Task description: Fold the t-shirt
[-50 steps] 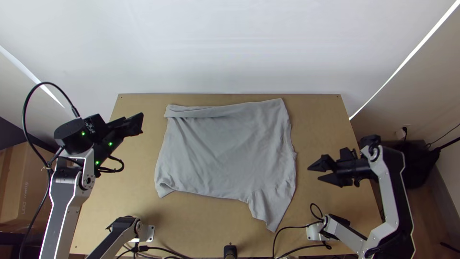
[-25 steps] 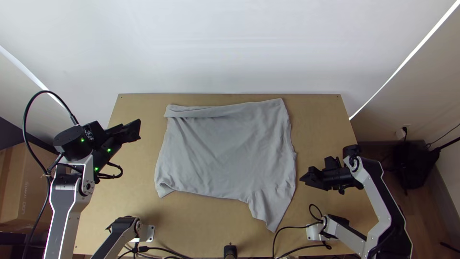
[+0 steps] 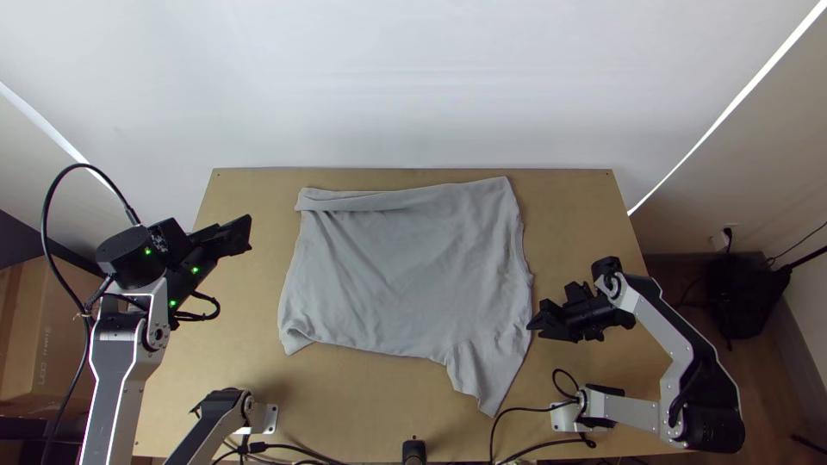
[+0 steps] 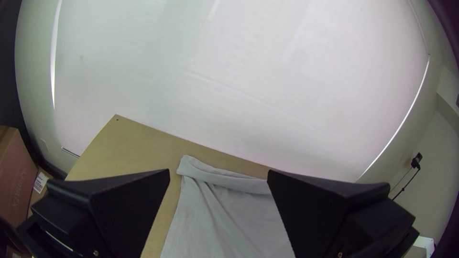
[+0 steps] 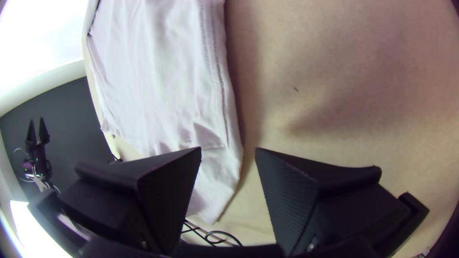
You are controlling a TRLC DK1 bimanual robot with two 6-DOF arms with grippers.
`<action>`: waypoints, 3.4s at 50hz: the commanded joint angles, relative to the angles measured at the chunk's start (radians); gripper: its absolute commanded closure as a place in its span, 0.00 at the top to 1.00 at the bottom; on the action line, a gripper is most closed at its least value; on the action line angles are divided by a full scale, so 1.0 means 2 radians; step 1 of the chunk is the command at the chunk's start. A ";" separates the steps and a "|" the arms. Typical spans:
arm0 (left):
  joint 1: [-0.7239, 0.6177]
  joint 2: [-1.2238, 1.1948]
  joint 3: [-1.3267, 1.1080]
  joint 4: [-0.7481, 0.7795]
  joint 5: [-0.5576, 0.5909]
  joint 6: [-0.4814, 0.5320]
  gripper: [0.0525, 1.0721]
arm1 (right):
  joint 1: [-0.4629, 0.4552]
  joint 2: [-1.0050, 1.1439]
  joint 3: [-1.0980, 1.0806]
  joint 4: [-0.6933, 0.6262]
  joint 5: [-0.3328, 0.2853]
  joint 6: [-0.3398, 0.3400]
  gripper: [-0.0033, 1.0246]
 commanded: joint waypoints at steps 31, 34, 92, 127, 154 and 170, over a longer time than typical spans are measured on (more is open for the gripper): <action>0.011 0.008 -0.015 -0.022 0.005 0.064 0.96 | 0.067 0.020 -0.050 0.081 0.024 0.034 0.03; 0.012 0.009 -0.020 -0.037 0.005 0.101 0.96 | 0.067 0.014 -0.050 0.081 0.026 0.034 0.03; 0.050 0.105 -0.201 -0.265 0.075 0.576 0.89 | -0.007 -0.007 -0.009 0.062 0.026 0.040 0.03; -0.007 0.162 -0.229 -0.195 0.062 0.534 0.56 | -0.014 -0.035 -0.026 0.062 0.026 0.043 0.03; 0.035 0.128 -0.193 -0.149 0.068 0.479 0.03 | -0.043 -0.065 -0.002 0.051 0.026 0.053 0.03; 0.020 0.067 -0.061 -0.078 0.038 0.281 0.02 | -0.063 -0.173 0.060 0.100 0.026 0.145 0.03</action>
